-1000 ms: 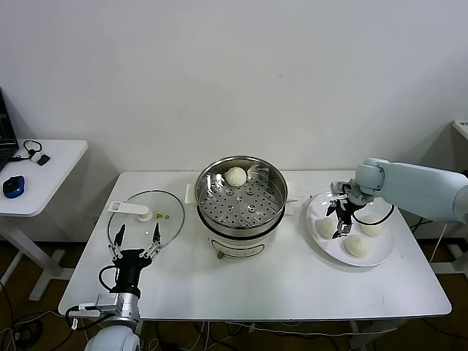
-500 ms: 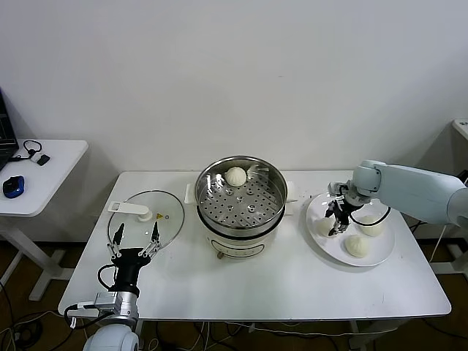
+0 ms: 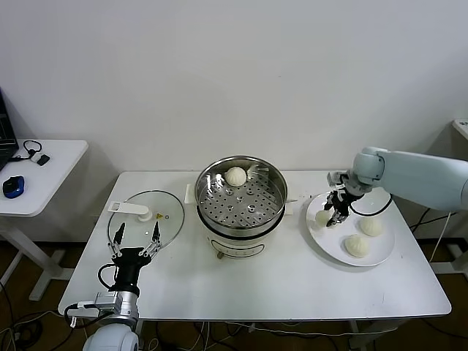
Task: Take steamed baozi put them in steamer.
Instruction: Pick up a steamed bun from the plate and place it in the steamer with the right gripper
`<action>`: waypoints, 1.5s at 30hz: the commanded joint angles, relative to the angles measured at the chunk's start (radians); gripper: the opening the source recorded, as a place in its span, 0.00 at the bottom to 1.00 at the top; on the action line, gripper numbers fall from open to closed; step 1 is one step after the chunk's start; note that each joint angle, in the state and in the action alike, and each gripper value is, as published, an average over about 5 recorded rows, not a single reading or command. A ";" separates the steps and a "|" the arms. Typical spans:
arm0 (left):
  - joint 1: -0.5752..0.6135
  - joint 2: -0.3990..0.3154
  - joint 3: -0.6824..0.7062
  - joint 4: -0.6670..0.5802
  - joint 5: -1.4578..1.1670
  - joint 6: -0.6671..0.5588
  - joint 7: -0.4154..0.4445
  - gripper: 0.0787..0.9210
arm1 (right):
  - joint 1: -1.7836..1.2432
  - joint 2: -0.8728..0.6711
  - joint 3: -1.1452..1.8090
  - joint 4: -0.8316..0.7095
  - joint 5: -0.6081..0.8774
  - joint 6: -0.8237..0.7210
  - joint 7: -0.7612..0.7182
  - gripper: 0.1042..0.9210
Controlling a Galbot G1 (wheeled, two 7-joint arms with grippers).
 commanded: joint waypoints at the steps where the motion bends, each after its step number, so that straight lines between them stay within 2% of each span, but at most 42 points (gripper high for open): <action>1: 0.002 0.007 -0.002 -0.010 -0.007 0.006 0.003 0.88 | 0.457 0.033 -0.242 0.287 0.247 -0.050 -0.011 0.53; 8: 0.003 0.014 0.007 -0.018 -0.016 0.009 0.011 0.88 | 0.626 0.143 -0.267 0.395 0.406 -0.122 0.004 0.55; 15: 0.000 0.022 0.009 -0.023 -0.016 0.008 0.016 0.88 | 0.572 0.306 -0.151 0.355 0.509 -0.187 0.058 0.56; 29: 0.016 0.014 0.005 -0.048 -0.010 0.007 0.020 0.88 | 0.208 0.605 0.003 -0.009 0.444 -0.215 0.083 0.59; 45: 0.007 0.009 0.007 -0.024 -0.010 -0.004 0.018 0.88 | 0.049 0.659 0.026 -0.155 0.367 -0.205 0.061 0.59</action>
